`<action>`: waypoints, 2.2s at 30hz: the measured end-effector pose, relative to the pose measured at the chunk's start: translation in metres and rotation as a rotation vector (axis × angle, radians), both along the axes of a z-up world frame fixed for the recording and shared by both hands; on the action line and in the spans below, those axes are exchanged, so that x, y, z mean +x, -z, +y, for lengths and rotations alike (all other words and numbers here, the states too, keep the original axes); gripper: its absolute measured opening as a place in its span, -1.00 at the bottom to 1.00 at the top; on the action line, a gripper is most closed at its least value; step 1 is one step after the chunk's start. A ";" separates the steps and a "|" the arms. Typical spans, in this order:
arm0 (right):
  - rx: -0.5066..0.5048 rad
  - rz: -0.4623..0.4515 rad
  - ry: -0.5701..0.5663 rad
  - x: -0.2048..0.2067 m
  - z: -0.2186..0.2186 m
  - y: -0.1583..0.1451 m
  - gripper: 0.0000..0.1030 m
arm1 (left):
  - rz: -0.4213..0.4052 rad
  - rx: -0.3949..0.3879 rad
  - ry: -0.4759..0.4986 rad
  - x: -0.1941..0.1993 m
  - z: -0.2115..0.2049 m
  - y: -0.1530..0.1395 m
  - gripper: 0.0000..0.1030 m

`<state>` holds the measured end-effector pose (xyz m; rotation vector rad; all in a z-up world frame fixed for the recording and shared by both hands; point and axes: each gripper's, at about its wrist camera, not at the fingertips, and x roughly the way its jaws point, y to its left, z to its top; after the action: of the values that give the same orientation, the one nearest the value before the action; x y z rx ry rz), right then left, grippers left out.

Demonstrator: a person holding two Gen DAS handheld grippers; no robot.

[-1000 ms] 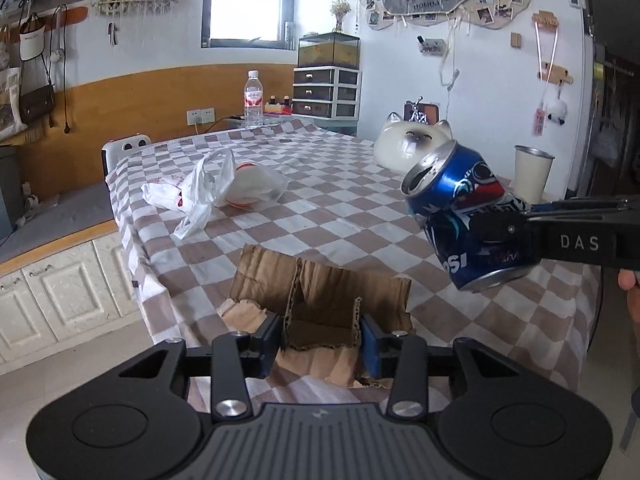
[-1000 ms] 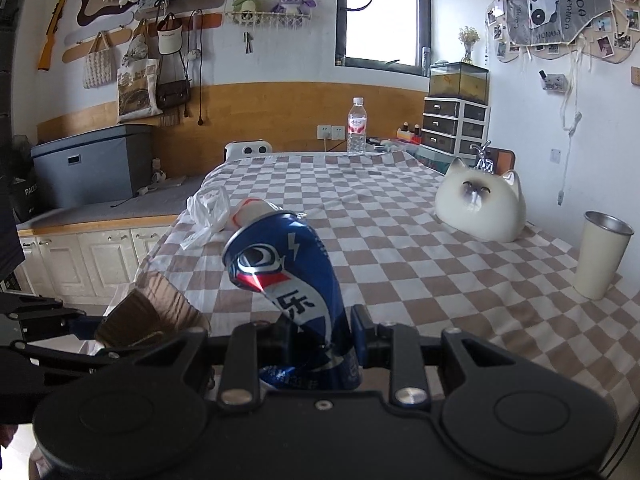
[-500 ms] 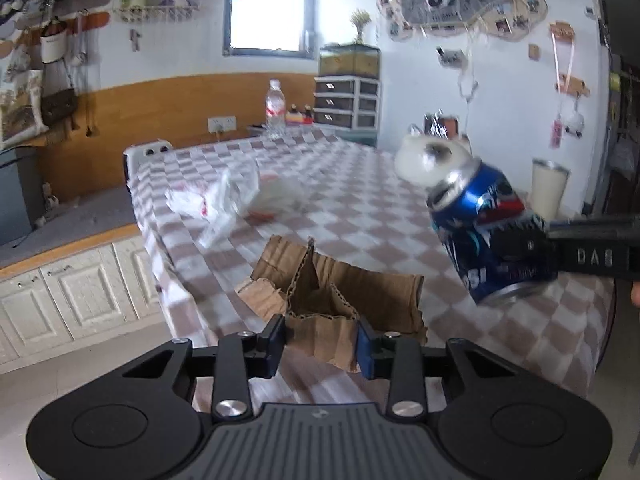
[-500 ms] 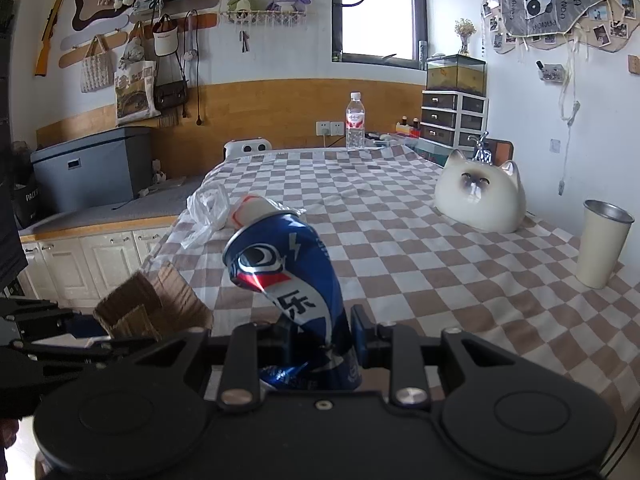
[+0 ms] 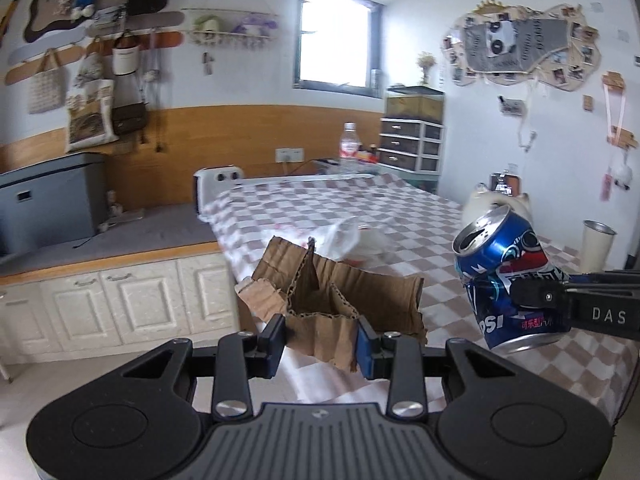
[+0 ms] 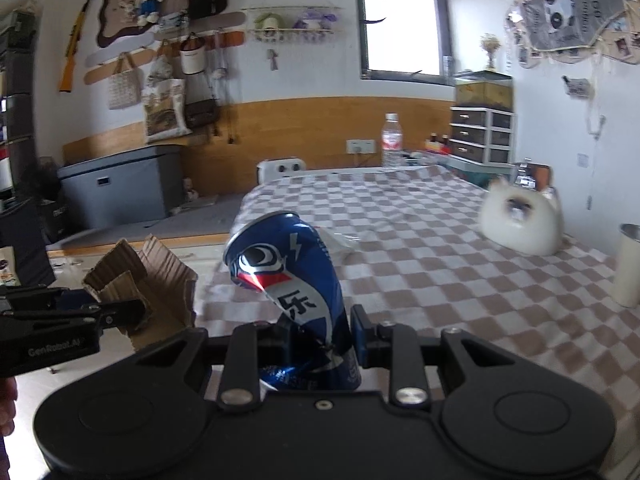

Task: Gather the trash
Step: 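Lift and carry the cardboard piece and Pepsi can in both tools over the wastebasket, then open the left tool over the wastebasket while the right tool releases the Pepsi can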

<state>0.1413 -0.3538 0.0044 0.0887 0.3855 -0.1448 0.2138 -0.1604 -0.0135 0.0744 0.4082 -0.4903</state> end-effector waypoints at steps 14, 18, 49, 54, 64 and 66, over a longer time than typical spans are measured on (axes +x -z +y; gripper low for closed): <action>0.021 0.063 -0.164 0.053 0.104 0.023 -0.44 | 0.079 -0.014 -0.211 0.017 0.120 0.022 -0.27; 0.019 0.103 -0.205 0.068 0.135 0.039 -0.44 | 0.123 -0.018 -0.268 0.024 0.152 0.038 -0.27; 0.079 0.636 -0.178 0.180 0.203 0.308 -0.44 | 0.695 0.074 -0.268 0.119 0.217 0.316 -0.27; 0.079 0.692 -0.158 0.198 0.196 0.340 -0.44 | 0.768 0.103 -0.217 0.132 0.204 0.358 -0.27; 0.045 0.753 -0.198 0.219 0.207 0.389 -0.44 | 0.903 0.137 -0.162 0.146 0.188 0.436 -0.26; 0.048 0.759 -0.198 0.220 0.206 0.393 -0.44 | 0.887 0.099 -0.177 0.156 0.188 0.444 -0.25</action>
<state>0.3617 -0.1475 -0.3887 0.0393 1.1511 0.0339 0.3694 0.0275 -0.4574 -0.0910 1.2967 -0.3050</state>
